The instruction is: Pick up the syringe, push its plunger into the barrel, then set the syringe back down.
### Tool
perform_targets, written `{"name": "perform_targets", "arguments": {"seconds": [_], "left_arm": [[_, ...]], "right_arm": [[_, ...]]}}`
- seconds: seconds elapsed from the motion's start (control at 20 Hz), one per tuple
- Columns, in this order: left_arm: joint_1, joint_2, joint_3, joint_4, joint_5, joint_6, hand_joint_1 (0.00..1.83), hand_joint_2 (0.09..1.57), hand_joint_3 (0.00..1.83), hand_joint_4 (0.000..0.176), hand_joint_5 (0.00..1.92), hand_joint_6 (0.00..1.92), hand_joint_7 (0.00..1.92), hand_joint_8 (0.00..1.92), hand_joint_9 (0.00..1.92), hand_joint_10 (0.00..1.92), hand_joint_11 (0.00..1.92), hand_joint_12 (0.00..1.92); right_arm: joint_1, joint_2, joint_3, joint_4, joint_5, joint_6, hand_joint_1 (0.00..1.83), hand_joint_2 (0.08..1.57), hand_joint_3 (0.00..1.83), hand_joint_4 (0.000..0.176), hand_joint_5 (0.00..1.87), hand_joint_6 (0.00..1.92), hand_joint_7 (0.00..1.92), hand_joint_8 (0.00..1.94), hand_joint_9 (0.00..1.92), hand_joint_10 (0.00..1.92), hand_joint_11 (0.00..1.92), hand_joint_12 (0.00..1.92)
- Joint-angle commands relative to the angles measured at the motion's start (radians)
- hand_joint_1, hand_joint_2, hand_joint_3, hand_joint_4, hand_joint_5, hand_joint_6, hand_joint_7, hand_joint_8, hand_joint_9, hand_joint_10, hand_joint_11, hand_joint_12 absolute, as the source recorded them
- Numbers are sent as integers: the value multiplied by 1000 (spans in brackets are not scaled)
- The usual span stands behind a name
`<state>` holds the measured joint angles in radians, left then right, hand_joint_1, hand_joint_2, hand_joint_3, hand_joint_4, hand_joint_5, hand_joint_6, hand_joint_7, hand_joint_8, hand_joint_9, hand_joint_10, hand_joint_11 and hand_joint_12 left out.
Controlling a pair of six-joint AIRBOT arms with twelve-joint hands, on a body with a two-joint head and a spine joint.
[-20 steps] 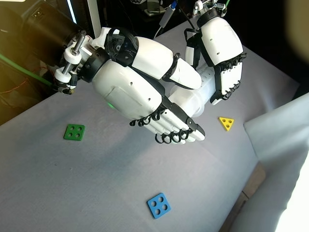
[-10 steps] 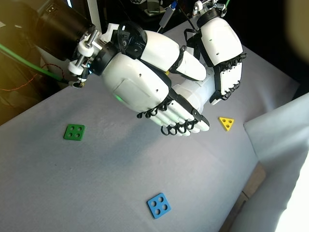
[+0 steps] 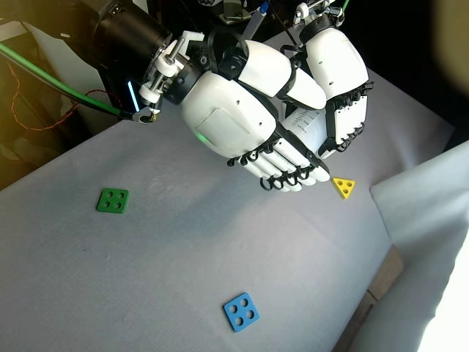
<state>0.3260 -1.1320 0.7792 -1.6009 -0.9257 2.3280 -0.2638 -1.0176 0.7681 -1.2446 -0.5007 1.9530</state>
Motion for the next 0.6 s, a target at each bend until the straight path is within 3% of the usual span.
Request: {"name": "perform_targets", "arguments": {"seconds": [0.0,0.35,0.55], "left_arm": [[-19,-15,-1,116,66,-22,1371,1133,0,0,942,871,957,1088,818,1344,602,1144],[-20,-20,0,116,66,-22,1370,1138,0,0,925,886,941,1124,817,1349,606,1154],[-22,-21,0,116,66,-24,1370,1135,1,0,912,906,961,1083,827,1340,612,1122]], "right_arm": [[23,-16,-17,-29,189,21,0,1388,2,0,15,0,23,0,0,0,0,0],[31,149,-20,-28,311,3,0,1391,3,0,12,2,24,1,0,0,0,0],[-13,261,-21,-28,368,-39,0,1386,0,0,17,3,30,3,0,0,0,0]]}}
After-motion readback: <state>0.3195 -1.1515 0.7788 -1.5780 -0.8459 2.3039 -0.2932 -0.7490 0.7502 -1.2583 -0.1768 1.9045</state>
